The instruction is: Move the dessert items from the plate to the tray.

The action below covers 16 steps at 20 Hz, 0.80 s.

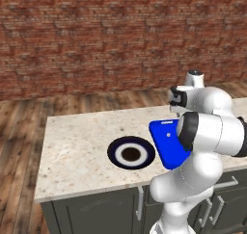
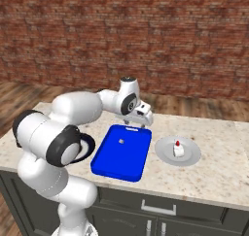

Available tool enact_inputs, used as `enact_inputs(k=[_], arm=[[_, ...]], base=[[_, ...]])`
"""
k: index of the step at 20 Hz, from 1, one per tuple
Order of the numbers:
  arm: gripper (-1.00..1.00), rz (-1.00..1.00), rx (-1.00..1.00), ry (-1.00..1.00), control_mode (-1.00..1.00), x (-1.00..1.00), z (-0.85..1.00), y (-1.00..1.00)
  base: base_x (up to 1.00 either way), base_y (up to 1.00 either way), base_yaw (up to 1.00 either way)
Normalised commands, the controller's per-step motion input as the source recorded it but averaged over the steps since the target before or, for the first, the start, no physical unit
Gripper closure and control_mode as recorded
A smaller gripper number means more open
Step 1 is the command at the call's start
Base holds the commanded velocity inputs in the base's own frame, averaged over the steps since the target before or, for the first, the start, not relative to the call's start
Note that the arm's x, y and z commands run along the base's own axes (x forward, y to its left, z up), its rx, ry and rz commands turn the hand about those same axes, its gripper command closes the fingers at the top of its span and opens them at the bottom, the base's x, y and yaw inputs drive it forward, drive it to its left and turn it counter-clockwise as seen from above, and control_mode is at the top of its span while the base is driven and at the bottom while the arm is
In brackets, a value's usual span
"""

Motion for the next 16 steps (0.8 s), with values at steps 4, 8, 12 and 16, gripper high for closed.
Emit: enact_inputs(k=[4,8,12,16], arm=[[-1.0,0.22,-0.13,0.17,-1.0,-0.23,0.71,-0.82],[-1.0,0.27,-0.18,0.09,-1.0,-0.32,0.41,-0.91],[-1.0,0.16,-0.01,-0.02,-1.0,-0.46,0.01,-0.98],[-1.0,0.11,0.05,-0.05,-1.0,0.04,-0.07,-0.51]], base=[[0.0,0.0,0.0],[0.0,0.0,0.0],[0.0,0.0,0.0],[0.0,0.0,0.0]])
